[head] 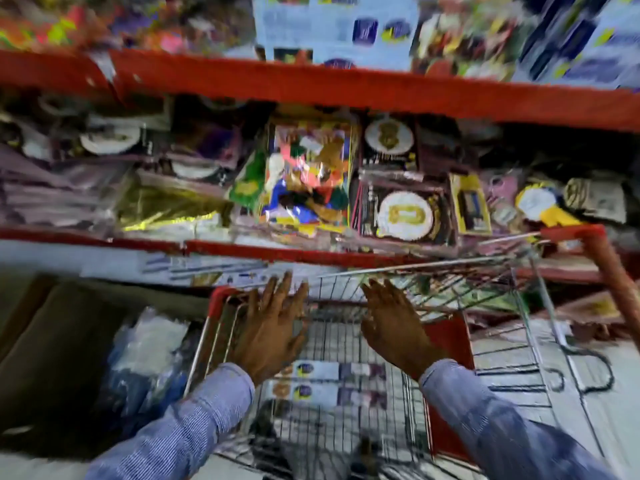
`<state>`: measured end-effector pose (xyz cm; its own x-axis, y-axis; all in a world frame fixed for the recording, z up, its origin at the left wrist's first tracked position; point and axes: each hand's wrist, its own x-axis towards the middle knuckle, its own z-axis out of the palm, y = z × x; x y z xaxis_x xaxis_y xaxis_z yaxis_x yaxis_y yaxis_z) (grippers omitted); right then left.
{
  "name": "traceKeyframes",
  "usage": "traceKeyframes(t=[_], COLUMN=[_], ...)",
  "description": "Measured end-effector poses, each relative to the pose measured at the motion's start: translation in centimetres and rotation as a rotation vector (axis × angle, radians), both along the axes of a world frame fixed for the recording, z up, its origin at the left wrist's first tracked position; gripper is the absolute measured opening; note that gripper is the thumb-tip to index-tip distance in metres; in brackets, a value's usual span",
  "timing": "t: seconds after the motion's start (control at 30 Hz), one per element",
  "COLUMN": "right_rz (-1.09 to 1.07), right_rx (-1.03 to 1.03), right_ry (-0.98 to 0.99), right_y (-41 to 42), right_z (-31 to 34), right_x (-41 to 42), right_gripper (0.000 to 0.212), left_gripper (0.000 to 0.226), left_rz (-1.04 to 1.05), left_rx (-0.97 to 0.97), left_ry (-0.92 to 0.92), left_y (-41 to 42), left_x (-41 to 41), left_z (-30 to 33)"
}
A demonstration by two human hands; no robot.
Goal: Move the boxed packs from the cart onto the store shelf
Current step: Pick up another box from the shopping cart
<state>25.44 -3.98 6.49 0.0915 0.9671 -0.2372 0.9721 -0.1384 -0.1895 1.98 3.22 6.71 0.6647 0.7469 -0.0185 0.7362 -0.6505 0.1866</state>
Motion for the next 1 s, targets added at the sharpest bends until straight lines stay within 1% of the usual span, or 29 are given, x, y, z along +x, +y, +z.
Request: traceKeyframes(t=[0.03, 0.13, 0.17, 0.23, 0.3, 0.37, 0.43, 0.53, 0.63, 0.67, 0.73, 0.77, 0.87, 0.93, 1.0], right_rz=[0.006, 0.047, 0.049, 0.046, 0.063, 0.117, 0.177, 0.238, 0.293, 0.316, 0.303, 0.282, 0.214, 0.172, 0.143], right_rx=[-0.075, -0.301, -0.366, -0.456, -0.517, -0.564, -0.602, -0.65, -0.644, -0.614, -0.549, -0.528, -0.47, -0.409, -0.354], right_ry=[0.02, 0.075, 0.088, 0.104, 0.097, 0.065, 0.025, 0.019, 0.052, 0.043, 0.04, 0.051, 0.081, 0.085, 0.1], right_y=[-0.4, -1.2, -1.4, -1.3, -0.8, -0.4, -0.2, 0.1, 0.4, 0.4, 0.2, 0.2, 0.3, 0.3, 0.1], right_z=[-2.2, -9.5, -11.7, -16.1, -19.7, -22.1, -24.3, -26.5, -27.3, -27.5, -28.0, -28.1, -28.0, -27.5, -26.6], right_x=[-0.3, -1.7, -2.1, -2.9, -3.6, -4.1, -4.6, -5.0, -4.4, -4.1, -3.3, -3.1, -1.9, -1.1, -0.2], right_gripper=[0.066, 0.065, 0.064, 0.059, 0.057, 0.06, 0.063, 0.063, 0.068, 0.067, 0.056, 0.055, 0.063, 0.058, 0.057], left_gripper=[0.07, 0.071, 0.069, 0.067, 0.066, 0.066, 0.062, 0.049, 0.036, 0.035, 0.039, 0.043, 0.055, 0.057, 0.054], left_rz=[-0.005, 0.03, 0.036, 0.015, -0.035, -0.098, -0.185, -0.351, -0.513, -0.555, -0.585, -0.568, -0.473, -0.41, -0.332], left_rx=[-0.04, -0.252, -0.29, -0.366, -0.415, -0.4, -0.367, -0.306, -0.325, -0.331, -0.332, -0.338, -0.348, -0.37, -0.411], left_ry=[0.015, 0.023, 0.018, 0.009, 0.062, 0.165, 0.218, 0.294, 0.428, 0.461, 0.482, 0.471, 0.5, 0.541, 0.553], left_y=[-1.0, -3.1, -3.6, -4.1, -4.0, -3.7, -3.6, -4.2, -5.7, -6.2, -6.9, -7.1, -7.7, -8.0, -8.0], left_x=[-0.7, -2.2, -2.5, -2.9, -3.0, -3.0, -3.0, -2.6, -1.8, -1.5, -0.8, -0.6, 0.5, 1.3, 1.9], left_z=[-1.7, -7.1, -8.7, -12.3, -15.4, -17.3, -19.2, -21.2, -22.9, -23.4, -24.8, -25.5, -27.4, -28.4, -29.1])
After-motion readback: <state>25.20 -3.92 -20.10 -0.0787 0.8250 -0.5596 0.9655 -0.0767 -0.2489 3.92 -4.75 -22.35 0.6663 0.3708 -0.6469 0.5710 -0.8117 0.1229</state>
